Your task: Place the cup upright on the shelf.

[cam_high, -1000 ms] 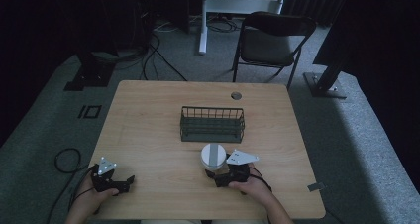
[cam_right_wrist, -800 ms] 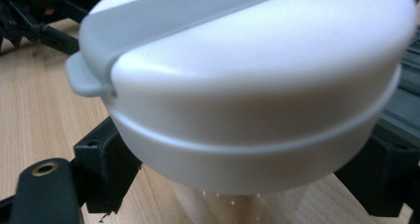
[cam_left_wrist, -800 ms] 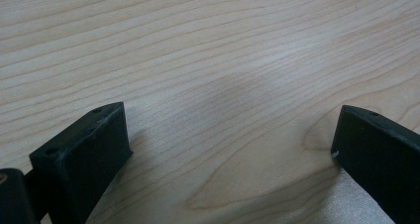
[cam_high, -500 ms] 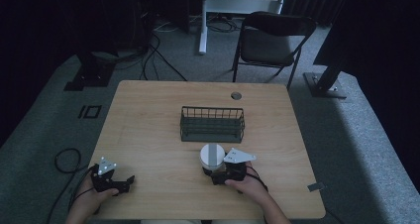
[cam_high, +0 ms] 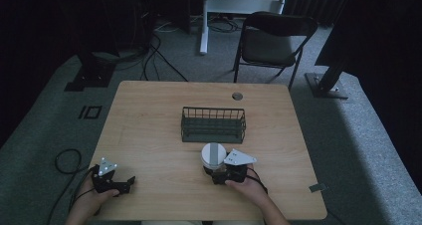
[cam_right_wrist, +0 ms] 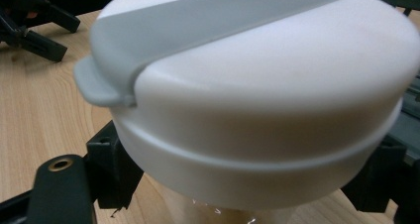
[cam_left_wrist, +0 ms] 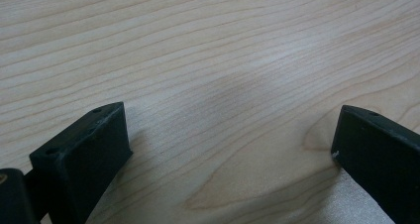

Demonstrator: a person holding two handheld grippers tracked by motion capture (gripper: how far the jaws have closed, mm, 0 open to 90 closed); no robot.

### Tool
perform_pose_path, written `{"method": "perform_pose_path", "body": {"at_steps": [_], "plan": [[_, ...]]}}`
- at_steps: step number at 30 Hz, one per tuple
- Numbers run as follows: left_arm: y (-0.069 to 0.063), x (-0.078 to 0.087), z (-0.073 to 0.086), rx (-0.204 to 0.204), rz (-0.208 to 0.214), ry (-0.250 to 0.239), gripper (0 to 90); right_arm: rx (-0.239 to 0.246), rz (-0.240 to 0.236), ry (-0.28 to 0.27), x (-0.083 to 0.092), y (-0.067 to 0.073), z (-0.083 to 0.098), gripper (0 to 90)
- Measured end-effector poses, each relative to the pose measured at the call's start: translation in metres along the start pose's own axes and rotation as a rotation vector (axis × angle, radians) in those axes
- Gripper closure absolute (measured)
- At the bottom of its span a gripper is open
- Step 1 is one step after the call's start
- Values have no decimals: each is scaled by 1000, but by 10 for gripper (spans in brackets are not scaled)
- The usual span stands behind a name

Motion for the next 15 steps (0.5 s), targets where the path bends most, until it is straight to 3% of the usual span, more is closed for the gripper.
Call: {"method": "perform_pose_path", "body": {"at_steps": [5,15], "plan": [[0,0,0,0,0,0,17,8,-11,-15,6,0,-9,183],[0,0,0,0,0,1,17,47,11,-39,17,-1,-30,183]]}}
Point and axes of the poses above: each handheld gripper's, and its own axes: x roughly backward along the jaws, z roughly out of its underside, y roughly to its left, the point moved 4 cm from there along -x, roughly forward along the jaws, and after that the axes turned 4 degrees about -x, right-handed, at the moved point
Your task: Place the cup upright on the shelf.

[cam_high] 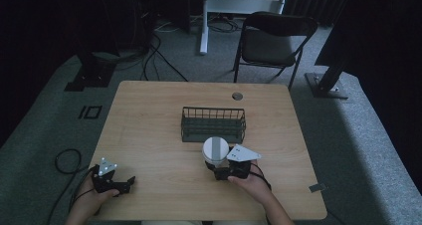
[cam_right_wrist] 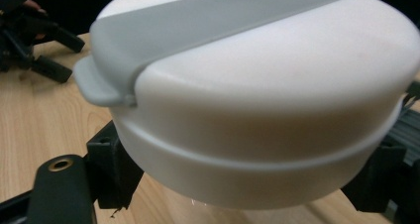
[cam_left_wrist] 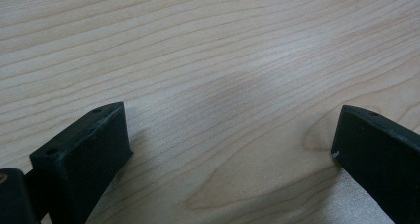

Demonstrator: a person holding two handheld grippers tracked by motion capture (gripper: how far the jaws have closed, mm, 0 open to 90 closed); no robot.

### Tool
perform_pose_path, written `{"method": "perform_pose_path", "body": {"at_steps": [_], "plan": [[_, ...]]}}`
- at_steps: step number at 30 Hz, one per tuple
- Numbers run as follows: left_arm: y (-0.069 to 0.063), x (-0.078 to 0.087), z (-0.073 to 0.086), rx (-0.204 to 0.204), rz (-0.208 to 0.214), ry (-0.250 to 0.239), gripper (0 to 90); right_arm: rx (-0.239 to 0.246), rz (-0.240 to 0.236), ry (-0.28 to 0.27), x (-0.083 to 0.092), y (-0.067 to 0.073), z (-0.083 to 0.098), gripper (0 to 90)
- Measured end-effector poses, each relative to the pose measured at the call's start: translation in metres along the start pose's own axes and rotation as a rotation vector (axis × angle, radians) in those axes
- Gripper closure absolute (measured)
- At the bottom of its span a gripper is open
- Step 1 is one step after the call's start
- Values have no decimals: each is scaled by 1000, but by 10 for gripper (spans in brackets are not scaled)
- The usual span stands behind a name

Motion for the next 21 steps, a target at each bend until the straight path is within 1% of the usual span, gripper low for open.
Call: {"method": "perform_pose_path", "body": {"at_steps": [1,6,7,8,9,10,11,12,13,15,16,21], "plan": [[0,0,0,0,0,0,17,-2,-1,-10,2,-1,-5,184],[0,0,0,0,0,0,17,3,1,-21,4,-3,-14,183],[0,0,0,0,-1,0,17,6,7,-36,6,-5,-24,183],[0,0,0,0,0,0,17,6,7,-36,6,-5,-24,183],[0,0,0,0,-1,0,17,11,9,-45,7,-7,-31,184],[0,0,0,0,0,0,17,11,9,-45,7,-7,-31,184],[0,0,0,0,0,0,17,17,10,-58,8,-9,-39,183],[0,0,0,0,0,0,17,17,10,-58,8,-9,-39,183],[0,0,0,1,-1,-1,17,28,22,-69,9,-12,-47,184],[0,0,0,-1,-1,0,17,31,30,-84,10,-15,-56,184],[0,0,0,-1,-1,0,17,31,30,-84,10,-15,-56,184],[0,0,0,-1,-1,0,17,41,53,-103,11,-24,-74,183]]}}
Point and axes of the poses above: each handheld gripper's, and its own axes: x roughly backward along the jaws, z roughly out of its underside, y roughly to its left, the point moved 4 cm from there along -x, roughly forward along the jaws, and after that the axes turned 4 degrees about -x, right-handed, at the moved point
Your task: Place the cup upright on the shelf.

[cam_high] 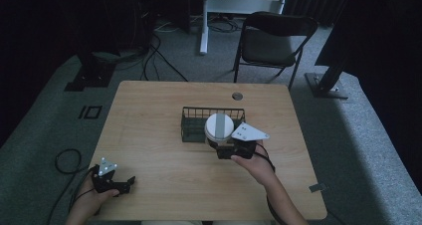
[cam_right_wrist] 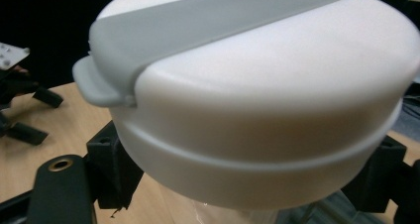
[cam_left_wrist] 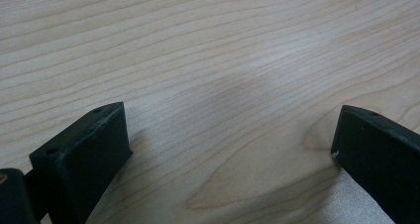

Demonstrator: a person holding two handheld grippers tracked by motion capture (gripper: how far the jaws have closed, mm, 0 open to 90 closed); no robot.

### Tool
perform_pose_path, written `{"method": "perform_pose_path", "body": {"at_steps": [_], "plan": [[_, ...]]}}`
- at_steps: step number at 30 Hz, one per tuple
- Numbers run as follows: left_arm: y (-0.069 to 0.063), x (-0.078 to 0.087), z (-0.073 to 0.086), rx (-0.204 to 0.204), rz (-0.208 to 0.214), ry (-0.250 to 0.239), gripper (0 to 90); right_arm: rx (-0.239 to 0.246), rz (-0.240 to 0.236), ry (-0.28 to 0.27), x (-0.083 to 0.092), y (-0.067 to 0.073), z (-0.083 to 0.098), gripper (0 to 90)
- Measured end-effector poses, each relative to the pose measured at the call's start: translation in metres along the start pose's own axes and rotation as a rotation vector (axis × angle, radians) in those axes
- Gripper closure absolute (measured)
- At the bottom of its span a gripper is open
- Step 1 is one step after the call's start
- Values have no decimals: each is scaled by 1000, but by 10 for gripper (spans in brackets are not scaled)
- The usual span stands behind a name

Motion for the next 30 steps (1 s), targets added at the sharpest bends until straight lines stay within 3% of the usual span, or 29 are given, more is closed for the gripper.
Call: {"method": "perform_pose_path", "body": {"at_steps": [8,11,21,30], "plan": [[0,0,0,0,0,0,17,-24,52,-17,-9,-17,-18,183],[0,0,0,0,0,0,17,-29,96,-15,-15,-22,-22,184],[0,0,0,0,1,1,17,-132,300,-12,-38,-31,-28,183],[0,0,0,1,1,0,17,-187,414,20,-59,-38,-24,184]]}}
Point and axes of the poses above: each handheld gripper's, and its own axes: x roughly backward along the jaws, z roughly out of its underside, y roughly to its left, the point moved 4 cm from there along -x, roughly forward along the jaws, and after that the axes turned 4 degrees about -x, right-handed, at the moved point
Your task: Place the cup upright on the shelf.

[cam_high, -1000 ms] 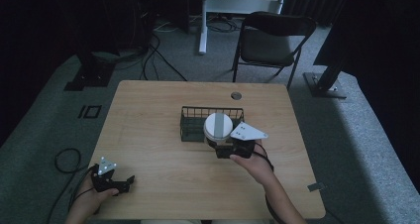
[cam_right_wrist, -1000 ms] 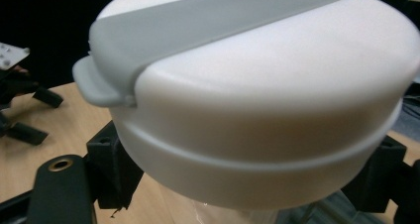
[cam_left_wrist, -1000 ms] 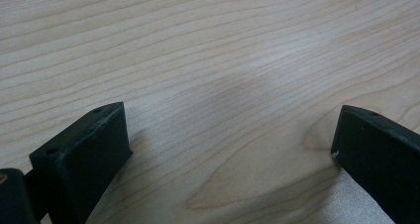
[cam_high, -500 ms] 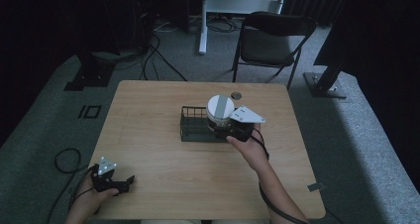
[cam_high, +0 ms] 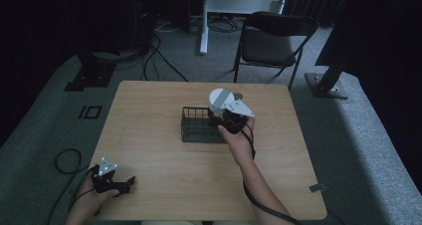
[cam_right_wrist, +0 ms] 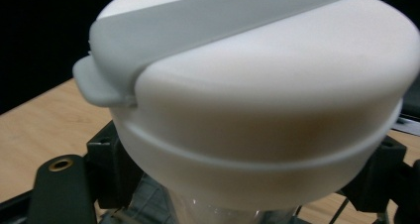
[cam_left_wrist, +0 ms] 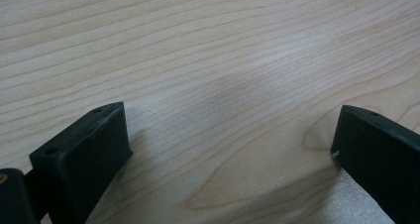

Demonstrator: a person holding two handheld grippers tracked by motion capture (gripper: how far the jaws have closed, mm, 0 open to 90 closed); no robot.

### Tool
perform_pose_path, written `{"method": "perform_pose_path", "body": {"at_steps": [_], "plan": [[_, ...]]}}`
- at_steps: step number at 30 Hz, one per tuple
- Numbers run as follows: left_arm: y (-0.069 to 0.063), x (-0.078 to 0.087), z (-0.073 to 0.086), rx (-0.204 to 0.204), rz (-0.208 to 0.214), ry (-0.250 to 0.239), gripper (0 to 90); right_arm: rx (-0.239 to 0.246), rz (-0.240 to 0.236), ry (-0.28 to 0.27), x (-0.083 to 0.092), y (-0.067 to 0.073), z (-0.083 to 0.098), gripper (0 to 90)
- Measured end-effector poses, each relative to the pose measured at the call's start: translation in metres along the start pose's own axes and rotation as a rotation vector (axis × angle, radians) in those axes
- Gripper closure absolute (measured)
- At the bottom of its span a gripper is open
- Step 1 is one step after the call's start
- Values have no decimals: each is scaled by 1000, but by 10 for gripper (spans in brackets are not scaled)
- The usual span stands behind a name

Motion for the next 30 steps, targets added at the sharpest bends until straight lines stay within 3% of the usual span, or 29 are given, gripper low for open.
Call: {"method": "perform_pose_path", "body": {"at_steps": [9,12,21,30], "plan": [[0,0,0,0,0,0,17,-25,129,26,-16,6,9,184],[0,0,0,-1,0,1,17,-55,174,47,-20,10,15,184],[0,0,0,0,1,0,17,-55,222,76,-35,15,29,184],[0,0,0,0,1,-1,17,-52,222,115,-43,17,36,184]]}}
Point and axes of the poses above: each handheld gripper's, and its own axes: x roughly backward along the jaws, z roughly out of its underside, y roughly to its left, the point moved 4 cm from there along -x, roughly forward along the jaws, and after that the axes turned 4 degrees about -x, right-handed, at the moved point
